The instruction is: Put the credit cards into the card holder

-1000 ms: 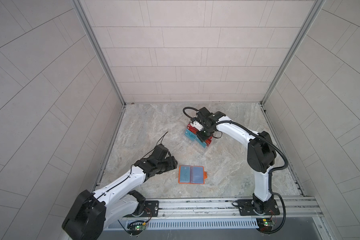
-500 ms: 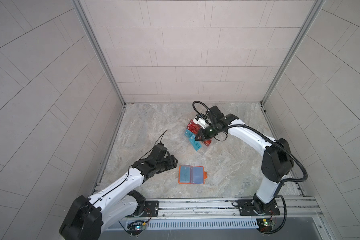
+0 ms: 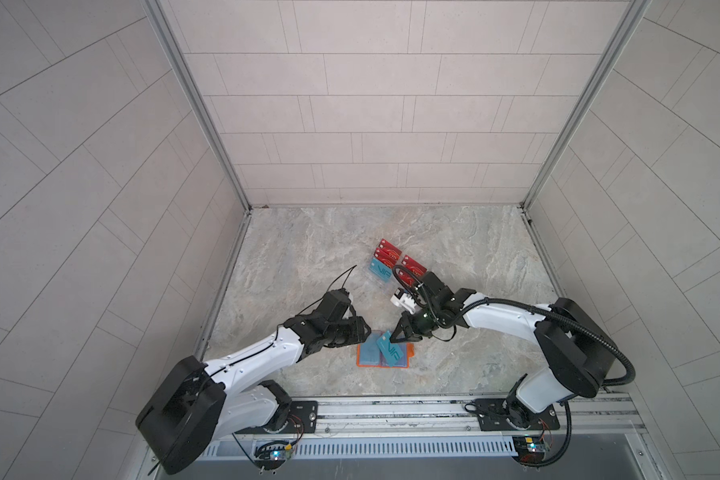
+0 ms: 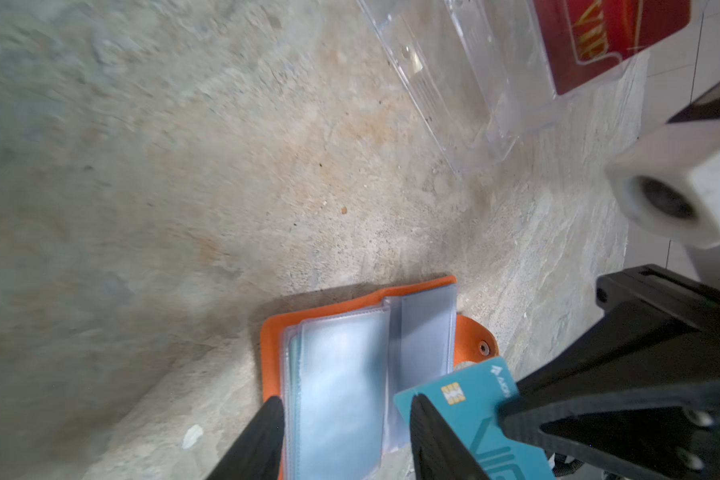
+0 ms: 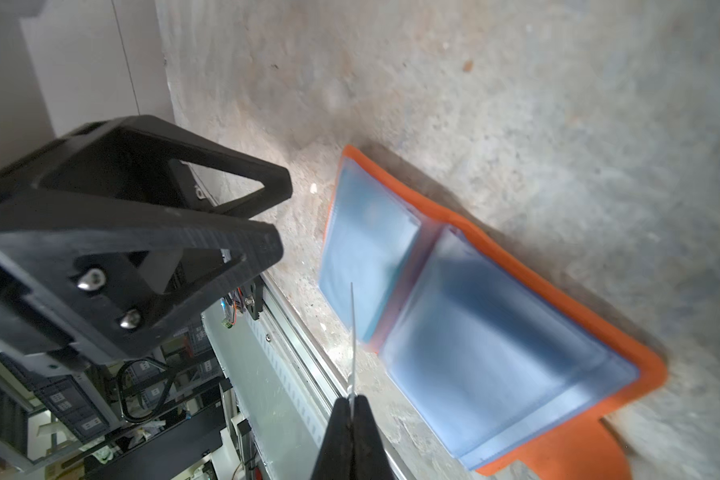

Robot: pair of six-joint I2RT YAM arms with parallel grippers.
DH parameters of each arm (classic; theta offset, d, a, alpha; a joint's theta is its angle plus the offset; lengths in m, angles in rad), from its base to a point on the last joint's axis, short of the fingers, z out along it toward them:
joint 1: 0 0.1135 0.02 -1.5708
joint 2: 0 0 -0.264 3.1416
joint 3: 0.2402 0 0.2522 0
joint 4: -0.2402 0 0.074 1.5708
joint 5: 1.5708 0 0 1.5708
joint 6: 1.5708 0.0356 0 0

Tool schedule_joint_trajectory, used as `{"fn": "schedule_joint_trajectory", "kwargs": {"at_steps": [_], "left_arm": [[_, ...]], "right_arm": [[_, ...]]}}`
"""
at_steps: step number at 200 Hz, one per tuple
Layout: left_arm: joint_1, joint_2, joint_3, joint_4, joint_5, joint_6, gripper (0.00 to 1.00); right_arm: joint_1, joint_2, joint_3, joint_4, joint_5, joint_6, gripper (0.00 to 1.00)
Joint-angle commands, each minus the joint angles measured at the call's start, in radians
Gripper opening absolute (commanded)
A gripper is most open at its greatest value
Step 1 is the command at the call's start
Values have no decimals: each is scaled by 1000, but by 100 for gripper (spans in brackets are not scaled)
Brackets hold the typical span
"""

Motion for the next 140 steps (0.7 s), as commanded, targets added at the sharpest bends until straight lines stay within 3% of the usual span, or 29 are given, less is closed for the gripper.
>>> {"fn": "schedule_joint_trajectory", "kwargs": {"at_steps": [1, 51, 99, 140], "left_arm": [[-17, 42, 37, 66, 44, 3, 43], [-43, 108, 45, 39, 14, 13, 26], [-51, 135, 1, 70, -8, -14, 9], [-52, 120, -19, 47, -27, -18, 5]], "right_arm": [[0, -34, -30, 93, 5, 55, 0], [0, -15, -81, 199, 21, 114, 0], [1, -11, -85, 181, 34, 104, 0], [0, -22, -90, 140, 58, 85, 0]]}}
